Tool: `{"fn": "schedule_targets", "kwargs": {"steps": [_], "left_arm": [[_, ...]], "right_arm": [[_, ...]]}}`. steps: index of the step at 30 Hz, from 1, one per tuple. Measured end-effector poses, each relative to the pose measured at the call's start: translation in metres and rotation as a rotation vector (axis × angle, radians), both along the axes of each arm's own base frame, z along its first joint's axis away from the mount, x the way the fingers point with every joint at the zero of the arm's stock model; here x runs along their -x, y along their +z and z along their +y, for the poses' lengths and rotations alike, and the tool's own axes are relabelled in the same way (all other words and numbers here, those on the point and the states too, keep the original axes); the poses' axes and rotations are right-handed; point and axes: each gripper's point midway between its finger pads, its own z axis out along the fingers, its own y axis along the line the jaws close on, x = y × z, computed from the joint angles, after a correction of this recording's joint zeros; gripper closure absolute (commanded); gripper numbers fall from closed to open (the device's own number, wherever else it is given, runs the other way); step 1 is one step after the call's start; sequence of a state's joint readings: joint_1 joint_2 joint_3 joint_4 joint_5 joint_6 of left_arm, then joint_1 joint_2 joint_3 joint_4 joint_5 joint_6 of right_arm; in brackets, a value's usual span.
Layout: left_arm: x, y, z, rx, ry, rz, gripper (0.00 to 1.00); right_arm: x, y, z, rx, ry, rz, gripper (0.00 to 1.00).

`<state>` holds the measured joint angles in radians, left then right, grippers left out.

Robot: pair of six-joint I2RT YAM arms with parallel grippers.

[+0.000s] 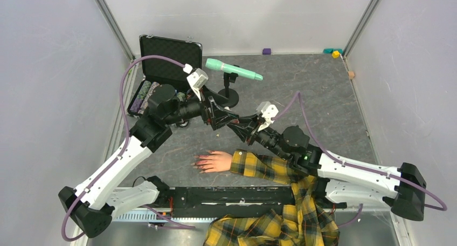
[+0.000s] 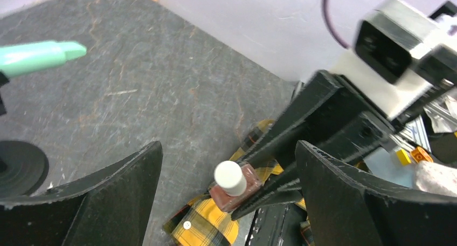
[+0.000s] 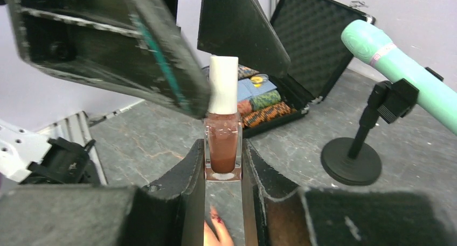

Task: Paint the nails
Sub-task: Screw the nail polish bottle.

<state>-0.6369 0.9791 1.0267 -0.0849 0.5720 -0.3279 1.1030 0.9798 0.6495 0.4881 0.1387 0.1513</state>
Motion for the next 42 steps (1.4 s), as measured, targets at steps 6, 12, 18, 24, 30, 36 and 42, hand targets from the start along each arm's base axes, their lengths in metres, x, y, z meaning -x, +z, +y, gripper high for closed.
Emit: {"fn": "schedule_targets", "kwargs": {"steps": [6,12,18,24,30,36,42], "left_arm": [[-0.017,-0.023,0.001,-0.054,0.077,0.081,0.29],[-0.018,-0.027,0.001,-0.061,0.081,0.101,0.39],[-0.02,-0.033,-0.003,-0.07,0.072,0.123,0.46],[-0.019,-0.04,-0.007,-0.082,0.047,0.147,0.58],[-0.016,-0.039,-0.008,-0.076,0.026,0.158,0.73],[-0.013,-0.035,-0.009,-0.07,-0.005,0.158,0.98],[-0.01,-0.033,-0.01,-0.064,-0.026,0.154,0.98]], "right_arm": [[-0.007,-0.014,0.003,0.087,-0.086,-0.017,1.0],[-0.015,-0.022,0.003,0.136,-0.134,-0.021,1.0],[-0.017,-0.025,0.001,0.154,-0.16,-0.026,1.0],[-0.019,-0.025,-0.001,0.159,-0.179,-0.03,1.0],[-0.021,-0.026,-0.004,0.163,-0.198,-0.03,1.0],[-0.02,-0.022,-0.005,0.156,-0.206,-0.033,1.0],[-0.019,-0.02,-0.006,0.15,-0.207,-0.034,1.0]]}}
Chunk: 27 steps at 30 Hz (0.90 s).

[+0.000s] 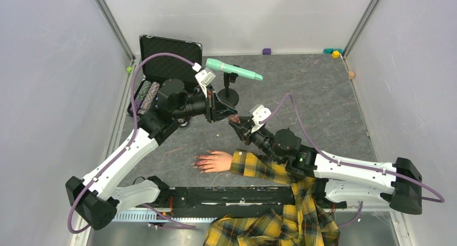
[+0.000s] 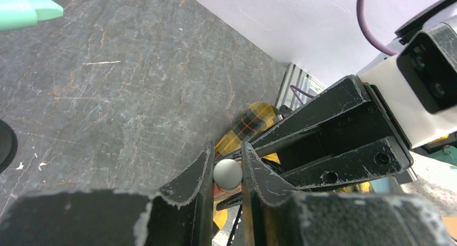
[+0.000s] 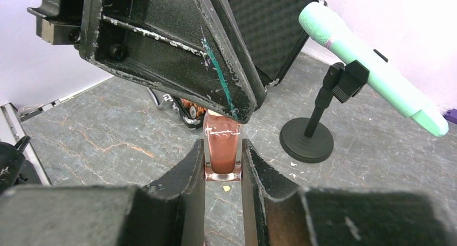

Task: Paint the nails
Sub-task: Screw the nail polish bottle.

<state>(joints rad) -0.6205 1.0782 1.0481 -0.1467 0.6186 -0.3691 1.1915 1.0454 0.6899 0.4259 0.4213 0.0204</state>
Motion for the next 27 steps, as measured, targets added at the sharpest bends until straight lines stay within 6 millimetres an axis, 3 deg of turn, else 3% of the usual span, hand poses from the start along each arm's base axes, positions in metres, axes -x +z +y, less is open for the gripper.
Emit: {"fn": "schedule_targets", "kwargs": {"steps": [7,27], "left_arm": [[0.013,0.015,-0.003,0.047,-0.086,-0.051,0.98],[0.086,0.063,-0.002,0.155,-0.41,-0.278,0.98]], "right_arm": [[0.009,0.015,-0.001,-0.043,0.05,-0.021,1.0],[0.076,0.061,0.01,-0.233,0.453,-0.083,1.0]]}}
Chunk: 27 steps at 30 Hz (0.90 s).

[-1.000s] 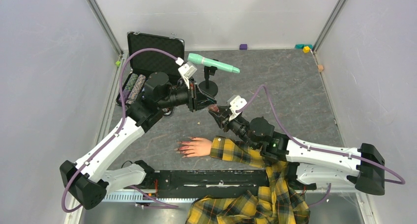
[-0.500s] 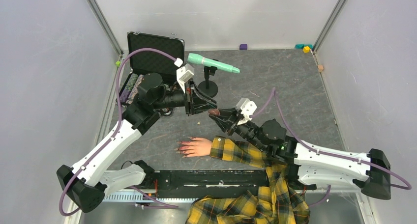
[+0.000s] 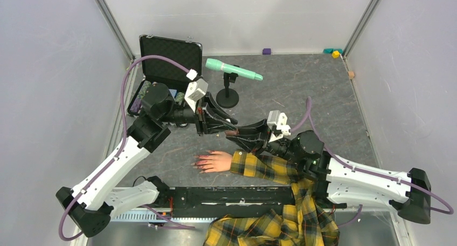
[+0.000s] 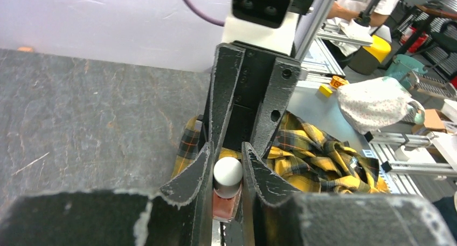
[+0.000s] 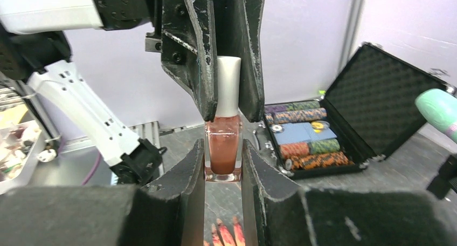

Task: Paint the nails
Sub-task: Screw the nail polish bottle.

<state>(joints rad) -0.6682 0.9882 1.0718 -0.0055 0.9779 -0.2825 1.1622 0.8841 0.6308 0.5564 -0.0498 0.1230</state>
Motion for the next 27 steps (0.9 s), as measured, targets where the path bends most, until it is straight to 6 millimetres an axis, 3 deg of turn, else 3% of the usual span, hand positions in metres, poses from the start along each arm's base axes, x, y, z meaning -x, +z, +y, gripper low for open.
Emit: {"fn": "schedule_targets", "kwargs": {"steps": [18,22,25,27], "left_arm": [[0.04,0.006,0.001,0.015,-0.2,-0.048,0.98],[0.041,0.006,0.001,0.014,-0.21,-0.05,0.66],[0.042,0.005,0.001,0.009,-0.205,-0.044,0.24],[0.041,0.0,-0.001,-0.01,-0.191,-0.025,0.01]], "right_arm": [[0.033,0.006,0.007,-0.055,0.227,0.009,1.0],[0.035,0.006,0.006,-0.06,0.242,0.008,1.0],[0.034,0.007,0.006,-0.06,0.239,-0.005,1.0],[0.034,0.007,0.006,-0.057,0.233,-0.016,1.0]]}}
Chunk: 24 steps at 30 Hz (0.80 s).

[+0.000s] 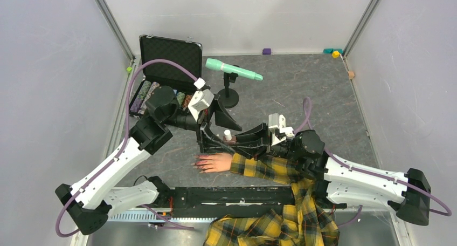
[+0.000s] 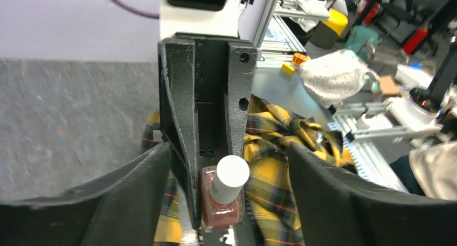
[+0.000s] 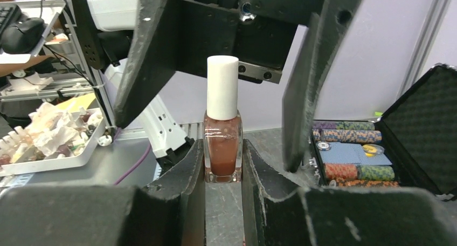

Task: Paint the nails
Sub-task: Screw the nail polish bottle.

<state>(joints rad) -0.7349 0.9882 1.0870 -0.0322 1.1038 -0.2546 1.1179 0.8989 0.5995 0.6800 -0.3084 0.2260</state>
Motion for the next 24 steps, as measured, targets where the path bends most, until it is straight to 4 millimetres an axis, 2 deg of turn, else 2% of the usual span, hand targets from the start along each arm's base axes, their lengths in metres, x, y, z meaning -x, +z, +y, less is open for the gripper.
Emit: {"fn": "schedule_targets", "kwargs": {"steps": [5,9,14,19,24], "left_arm": [[-0.014,-0.005,0.002,-0.03,0.122,0.032,0.0],[-0.028,0.002,0.011,-0.008,0.24,0.011,0.0],[-0.03,0.01,0.024,0.031,0.319,-0.03,0.0],[-0.035,0.014,0.028,0.047,0.355,-0.042,0.0],[-0.057,0.008,0.024,0.026,0.442,-0.009,0.0]], "right_arm": [[-0.007,-0.003,0.0,0.015,-0.039,-0.022,1.0],[-0.014,-0.01,0.0,0.044,-0.08,-0.026,1.0],[-0.026,-0.02,-0.001,0.085,-0.143,-0.02,1.0],[-0.043,-0.029,-0.005,0.125,-0.235,0.007,1.0],[-0.067,-0.035,-0.011,0.152,-0.369,0.055,1.0]]}}
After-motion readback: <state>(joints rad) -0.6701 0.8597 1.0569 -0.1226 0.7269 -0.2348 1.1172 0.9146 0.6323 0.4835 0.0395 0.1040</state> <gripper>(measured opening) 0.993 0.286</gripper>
